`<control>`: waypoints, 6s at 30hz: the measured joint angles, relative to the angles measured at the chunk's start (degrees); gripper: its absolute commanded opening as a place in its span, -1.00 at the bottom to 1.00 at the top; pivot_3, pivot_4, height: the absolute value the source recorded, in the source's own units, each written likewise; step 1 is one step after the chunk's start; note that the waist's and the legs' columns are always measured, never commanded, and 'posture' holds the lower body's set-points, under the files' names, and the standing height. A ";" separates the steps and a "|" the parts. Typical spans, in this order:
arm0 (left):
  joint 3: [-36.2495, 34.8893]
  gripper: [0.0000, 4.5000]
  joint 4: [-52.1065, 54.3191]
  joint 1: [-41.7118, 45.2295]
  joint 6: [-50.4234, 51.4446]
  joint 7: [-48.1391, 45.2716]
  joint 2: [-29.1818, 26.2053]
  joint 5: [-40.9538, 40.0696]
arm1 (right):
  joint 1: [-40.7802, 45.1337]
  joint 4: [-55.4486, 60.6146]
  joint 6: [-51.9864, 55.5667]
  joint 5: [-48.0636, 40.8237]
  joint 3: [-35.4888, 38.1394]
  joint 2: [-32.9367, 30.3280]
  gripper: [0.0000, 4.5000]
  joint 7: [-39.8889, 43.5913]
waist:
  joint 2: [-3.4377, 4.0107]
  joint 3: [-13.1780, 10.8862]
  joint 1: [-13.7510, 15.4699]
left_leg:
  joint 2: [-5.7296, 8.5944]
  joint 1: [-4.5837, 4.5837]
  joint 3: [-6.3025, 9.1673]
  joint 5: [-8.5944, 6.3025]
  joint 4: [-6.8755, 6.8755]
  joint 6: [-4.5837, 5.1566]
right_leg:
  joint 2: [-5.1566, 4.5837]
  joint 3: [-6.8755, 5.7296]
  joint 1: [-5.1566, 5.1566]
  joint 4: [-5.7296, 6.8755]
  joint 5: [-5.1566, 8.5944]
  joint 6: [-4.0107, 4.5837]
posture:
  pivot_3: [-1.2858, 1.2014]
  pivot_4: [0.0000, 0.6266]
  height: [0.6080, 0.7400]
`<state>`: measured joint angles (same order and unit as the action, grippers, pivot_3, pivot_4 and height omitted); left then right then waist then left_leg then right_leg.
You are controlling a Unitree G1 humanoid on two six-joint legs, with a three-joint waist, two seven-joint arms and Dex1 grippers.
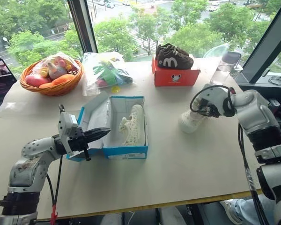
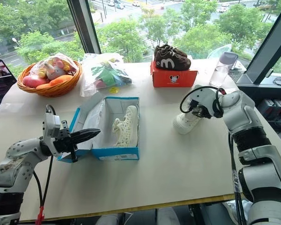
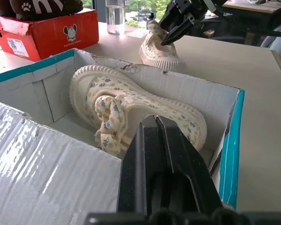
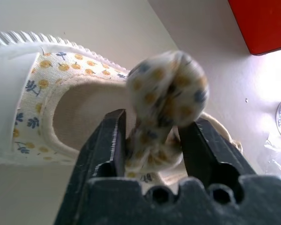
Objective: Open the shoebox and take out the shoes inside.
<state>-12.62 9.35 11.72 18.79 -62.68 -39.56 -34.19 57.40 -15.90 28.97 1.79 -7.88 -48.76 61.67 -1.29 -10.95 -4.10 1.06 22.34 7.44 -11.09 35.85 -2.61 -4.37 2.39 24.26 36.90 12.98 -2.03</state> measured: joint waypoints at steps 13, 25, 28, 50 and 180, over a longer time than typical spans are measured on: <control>-2.74 -1.00 2.36 -1.61 0.64 0.75 -0.05 -4.04 | 1.80 18.23 11.95 -10.59 -16.00 20.27 0.94 5.79 | -0.03 0.02 0.76 | 0.03 0.09 0.04 0.00 0.07 0.00 | -0.04 -0.04 0.09 0.11 -0.10 0.13 | 0.03 -0.52 1.00; -4.07 -1.00 3.28 -3.37 1.61 0.00 -0.63 -6.78 | 8.43 1.21 6.19 -5.19 -20.53 29.73 0.94 3.15 | -0.03 0.02 0.83 | 0.02 0.00 0.02 -0.01 0.06 -0.02 | 0.00 -0.02 0.05 0.07 -0.20 0.16 | 0.03 -0.52 1.00; -4.07 -1.00 3.62 -3.56 1.73 -0.26 -0.79 -6.94 | 9.02 -3.96 3.48 -2.97 -21.20 31.20 0.94 2.08 | -0.03 0.02 0.67 | 0.03 0.02 0.02 -0.01 0.06 -0.02 | -0.01 -0.02 0.06 0.07 -0.28 0.29 | 0.03 -0.52 1.00; -3.26 -1.00 3.59 -3.09 2.52 0.31 -0.81 -5.74 | 9.42 -14.97 -7.52 6.81 -24.08 33.70 -0.98 2.04 | -0.07 0.05 0.19 | 0.01 -0.25 0.02 0.00 0.07 -0.03 | 0.03 0.01 -0.13 0.17 -0.09 -0.02 | 0.03 -0.52 1.00; -5.83 -1.00 2.99 -3.73 1.29 19.29 7.97 0.52 | -28.65 33.71 16.64 -17.16 19.45 19.73 0.46 -38.02 | -0.19 0.07 2.82 | 0.07 0.09 -0.20 -0.03 0.18 0.01 | -0.08 0.16 -0.06 -0.11 -0.18 -0.10 | 0.03 -0.52 1.00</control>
<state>-18.45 12.34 7.99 20.08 -43.39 -31.59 -33.67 28.75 17.81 45.62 -15.37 11.57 -29.02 23.65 -1.48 -10.88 -1.28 1.13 22.43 7.24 -11.13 36.03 -2.60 -4.45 2.56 24.19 36.79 12.80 -2.13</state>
